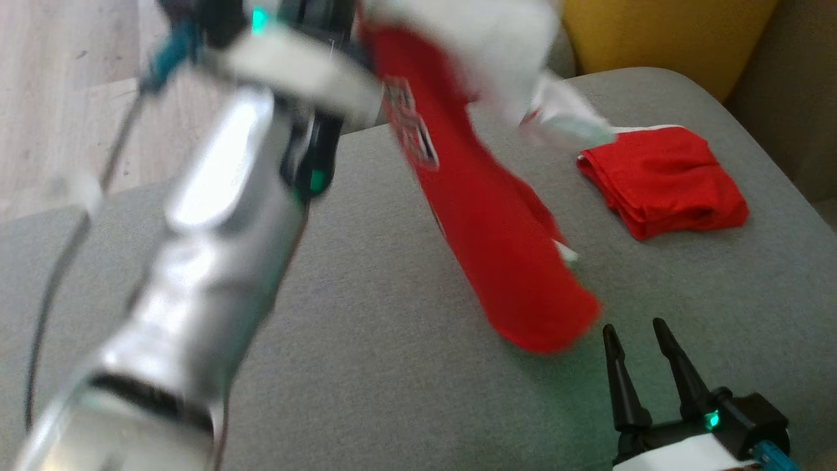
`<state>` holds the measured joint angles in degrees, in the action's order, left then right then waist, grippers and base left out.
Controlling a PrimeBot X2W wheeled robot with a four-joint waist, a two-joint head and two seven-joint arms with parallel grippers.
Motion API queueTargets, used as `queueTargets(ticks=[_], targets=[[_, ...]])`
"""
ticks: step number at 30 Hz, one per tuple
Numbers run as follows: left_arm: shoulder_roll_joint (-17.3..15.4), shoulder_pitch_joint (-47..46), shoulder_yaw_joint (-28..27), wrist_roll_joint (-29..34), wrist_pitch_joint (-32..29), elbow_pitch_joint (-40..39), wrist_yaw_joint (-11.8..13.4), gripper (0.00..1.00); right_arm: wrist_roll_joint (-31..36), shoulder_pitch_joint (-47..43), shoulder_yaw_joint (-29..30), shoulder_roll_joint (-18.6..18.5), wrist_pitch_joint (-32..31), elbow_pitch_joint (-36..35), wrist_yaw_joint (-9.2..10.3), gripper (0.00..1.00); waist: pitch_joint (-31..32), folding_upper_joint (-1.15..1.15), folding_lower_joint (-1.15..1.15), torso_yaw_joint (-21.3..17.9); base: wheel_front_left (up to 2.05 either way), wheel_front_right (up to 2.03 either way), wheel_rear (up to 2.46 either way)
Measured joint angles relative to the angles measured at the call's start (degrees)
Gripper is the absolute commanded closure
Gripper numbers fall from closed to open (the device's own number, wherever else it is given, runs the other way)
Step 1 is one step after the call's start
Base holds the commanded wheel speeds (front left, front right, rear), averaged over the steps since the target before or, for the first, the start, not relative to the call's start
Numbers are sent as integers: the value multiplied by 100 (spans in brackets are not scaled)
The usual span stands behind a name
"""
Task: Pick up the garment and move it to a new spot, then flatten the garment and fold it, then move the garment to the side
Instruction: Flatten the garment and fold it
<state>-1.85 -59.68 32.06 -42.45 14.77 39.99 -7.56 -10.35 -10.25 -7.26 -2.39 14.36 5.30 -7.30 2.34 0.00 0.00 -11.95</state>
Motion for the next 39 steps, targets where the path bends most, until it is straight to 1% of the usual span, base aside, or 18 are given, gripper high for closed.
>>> queueTargets(ticks=[2,5,8,11,15,19,22,23,28,31,33,36,39], targets=[[-21,621,-120,-76,-1,181,0,100,-33,-6,11,0,0,-25,0,0,-2,0,0,61,0,0,0],[-116,1911,-456,-203,-8,307,54,100,-33,-10,31,0,0,-55,0,0,-28,0,1,171,0,0,0],[-213,3152,-903,-201,-9,272,162,100,-32,-53,69,0,0,-65,0,0,-68,0,0,300,0,0,0],[-201,4066,-1224,-104,-9,73,177,100,-22,-147,109,1,0,-75,0,0,-110,0,0,459,0,0,0],[-121,4654,-1583,62,-9,-265,201,100,-13,-153,162,1,0,-79,0,0,-156,0,0,683,0,0,0],[-80,4804,-1716,258,-9,-370,202,100,-13,-151,119,1,0,-77,0,0,-172,0,0,876,0,0,0],[-77,4912,-1825,475,-9,-463,250,100,-13,-148,76,1,0,-73,0,0,-163,0,0,931,0,0,0],[-69,4958,-1898,592,-9,-536,291,0,-14,-147,70,1,0,-73,0,0,-158,0,0,937,0,0,0],[-79,5230,-2192,1656,-8,-1200,600,0,-13,-148,13,1,0,-68,0,0,-176,0,0,913,0,0,0],[-80,5495,-2079,2577,-8,-1748,651,0,7,-150,15,1,0,-69,0,0,-209,0,0,907,0,0,0],[-90,5660,-1845,3039,-8,-2027,493,0,36,-151,21,1,0,-69,0,0,-235,0,0,915,0,0,0],[-157,5850,-1272,3607,-8,-2187,237,0,54,-151,25,1,0,-70,0,0,-265,0,1,937,0,0,0],[-308,5959,-810,3974,-8,-2143,148,0,93,-151,27,1,0,-71,0,0,-288,0,1,966,0,0,0]])
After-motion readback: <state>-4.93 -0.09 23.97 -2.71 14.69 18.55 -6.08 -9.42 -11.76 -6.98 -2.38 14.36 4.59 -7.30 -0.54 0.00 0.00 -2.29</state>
